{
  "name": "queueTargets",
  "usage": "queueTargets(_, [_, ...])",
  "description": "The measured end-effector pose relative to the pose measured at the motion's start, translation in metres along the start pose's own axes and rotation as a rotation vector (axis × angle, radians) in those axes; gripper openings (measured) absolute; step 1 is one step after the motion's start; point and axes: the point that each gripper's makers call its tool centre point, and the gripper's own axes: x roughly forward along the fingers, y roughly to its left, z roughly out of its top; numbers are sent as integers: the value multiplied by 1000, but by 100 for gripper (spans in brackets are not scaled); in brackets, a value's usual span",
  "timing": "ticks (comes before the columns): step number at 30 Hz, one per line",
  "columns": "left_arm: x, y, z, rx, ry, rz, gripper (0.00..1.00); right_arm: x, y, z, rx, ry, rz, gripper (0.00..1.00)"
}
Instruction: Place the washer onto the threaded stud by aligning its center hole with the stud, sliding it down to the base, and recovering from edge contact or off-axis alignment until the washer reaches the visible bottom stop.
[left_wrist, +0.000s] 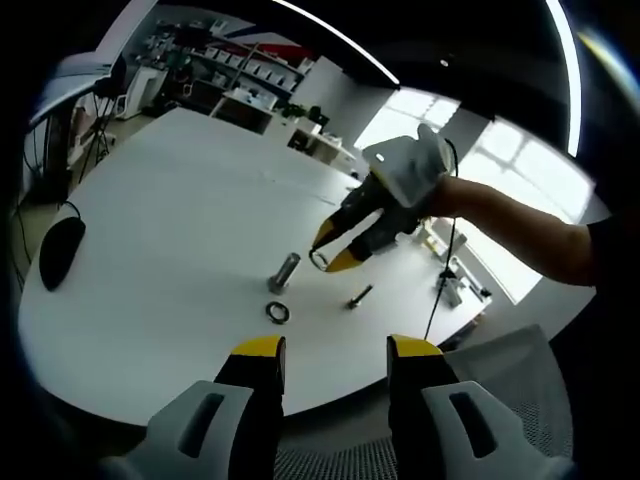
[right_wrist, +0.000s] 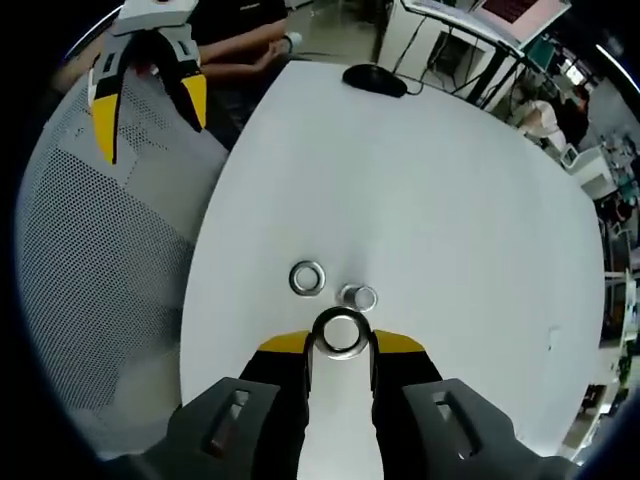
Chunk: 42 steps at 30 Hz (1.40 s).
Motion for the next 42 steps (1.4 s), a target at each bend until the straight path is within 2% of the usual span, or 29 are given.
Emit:
queueTargets(6, [0, 0, 0, 4, 1, 0, 39, 5, -9, 7, 12, 4, -6, 23])
queueTargets(17, [0, 0, 0, 5, 1, -2, 38, 16, -11, 13, 22, 19, 13, 23])
queueTargets(27, [0, 0, 0, -1, 1, -3, 38, 27, -13, 9, 10, 48, 35, 23])
queueTargets(42, [0, -2, 0, -11, -3, -10, 38, 59, -10, 0, -2, 94, 79, 23])
